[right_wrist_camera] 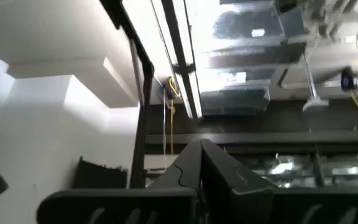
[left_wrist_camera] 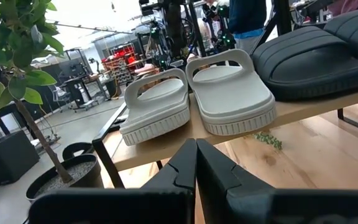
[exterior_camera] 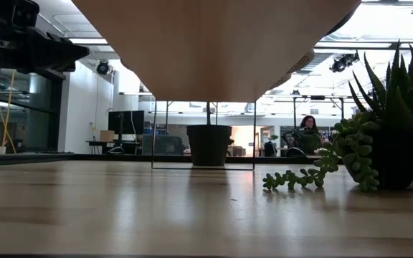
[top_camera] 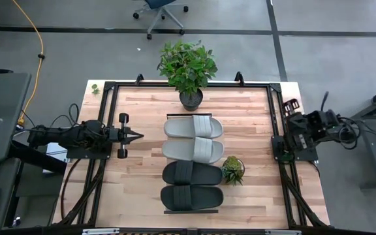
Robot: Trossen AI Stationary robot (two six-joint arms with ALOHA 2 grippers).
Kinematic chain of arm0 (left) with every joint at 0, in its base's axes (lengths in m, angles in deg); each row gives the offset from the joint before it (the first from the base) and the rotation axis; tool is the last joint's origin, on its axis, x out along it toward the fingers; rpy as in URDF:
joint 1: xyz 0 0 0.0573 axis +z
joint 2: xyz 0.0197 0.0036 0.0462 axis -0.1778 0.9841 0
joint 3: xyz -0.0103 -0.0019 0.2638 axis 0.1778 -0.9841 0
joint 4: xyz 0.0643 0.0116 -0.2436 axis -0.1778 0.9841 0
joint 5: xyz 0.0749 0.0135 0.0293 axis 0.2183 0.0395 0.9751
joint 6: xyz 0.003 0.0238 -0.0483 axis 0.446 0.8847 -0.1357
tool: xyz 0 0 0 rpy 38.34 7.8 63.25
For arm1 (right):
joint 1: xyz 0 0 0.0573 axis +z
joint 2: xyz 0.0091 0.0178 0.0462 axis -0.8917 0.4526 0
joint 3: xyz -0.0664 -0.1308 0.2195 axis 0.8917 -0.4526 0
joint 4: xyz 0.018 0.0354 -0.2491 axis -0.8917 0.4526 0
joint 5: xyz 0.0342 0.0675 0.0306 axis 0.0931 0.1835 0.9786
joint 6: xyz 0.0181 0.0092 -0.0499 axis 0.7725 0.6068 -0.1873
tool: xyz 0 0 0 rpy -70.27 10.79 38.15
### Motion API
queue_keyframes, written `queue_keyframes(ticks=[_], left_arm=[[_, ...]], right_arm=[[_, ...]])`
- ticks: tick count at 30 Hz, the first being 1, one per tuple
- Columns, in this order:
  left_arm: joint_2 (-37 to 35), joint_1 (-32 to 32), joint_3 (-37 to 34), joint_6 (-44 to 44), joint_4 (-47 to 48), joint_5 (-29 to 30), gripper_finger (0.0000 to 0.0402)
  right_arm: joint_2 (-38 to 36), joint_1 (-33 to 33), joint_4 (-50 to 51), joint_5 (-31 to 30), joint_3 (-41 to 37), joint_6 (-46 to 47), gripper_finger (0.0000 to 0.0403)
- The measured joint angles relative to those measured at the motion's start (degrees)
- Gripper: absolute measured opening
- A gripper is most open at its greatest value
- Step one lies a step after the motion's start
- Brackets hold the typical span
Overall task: Pick and place slides into the shelf
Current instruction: Return to Home Position
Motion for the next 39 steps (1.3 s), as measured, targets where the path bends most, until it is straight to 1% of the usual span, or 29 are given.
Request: queue_keyframes(ticks=[2, 6, 9, 11, 14, 20, 25, 30, 35, 39], left_arm=[[0.0, 0.0, 0.0, 0.0, 0.0, 0.0, 0.0001], [0.0, 0.0, 0.0, 0.0, 0.0, 0.0, 0.0001], [0.0, 0.0, 0.0, 0.0, 0.0, 0.0, 0.0001], [0.0, 0.0, 0.0, 0.0, 0.0, 0.0, 0.0001], [0.0, 0.0, 0.0, 0.0, 0.0, 0.0, 0.0001], [0.0, 0.0, 0.0, 0.0, 0.0, 0.0, 0.0001], [0.0, 0.0, 0.0, 0.0, 0.0, 0.0, 0.0001], [0.0, 0.0, 0.0, 0.0, 0.0, 0.0, 0.0001], [0.0, 0.0, 0.0, 0.0, 0.0, 0.0, 0.0001], [0.0, 0.0, 0.0, 0.0, 0.0, 0.0, 0.0001]], right_arm=[[0.6, 0.0, -2.0, -0.5, -0.8, -1.6, 0.0], [-0.1, -0.1, -2.2, -7.1, -3.9, -3.7, 0.0], [-0.1, -0.7, -6.3, -11.8, -6.4, -5.2, 0.0], [-0.1, -1.6, -7.0, -12.5, -8.1, -4.9, 0.0], [-0.1, -3.5, -9.3, -11.2, -10.5, -1.9, 0.0], [-0.1, -8.0, -9.9, -7.1, -13.6, 5.2, 0.0], [-0.1, -11.4, -6.7, -0.9, -13.6, 6.8, 0.0], [-0.1, -13.8, 3.6, 2.7, -13.6, 7.9, 0.0], [-0.1, -16.1, 15.2, 3.3, -13.6, 10.0, 0.0], [-0.1, -17.8, 20.1, 4.1, -13.6, 9.8, 0.0]])
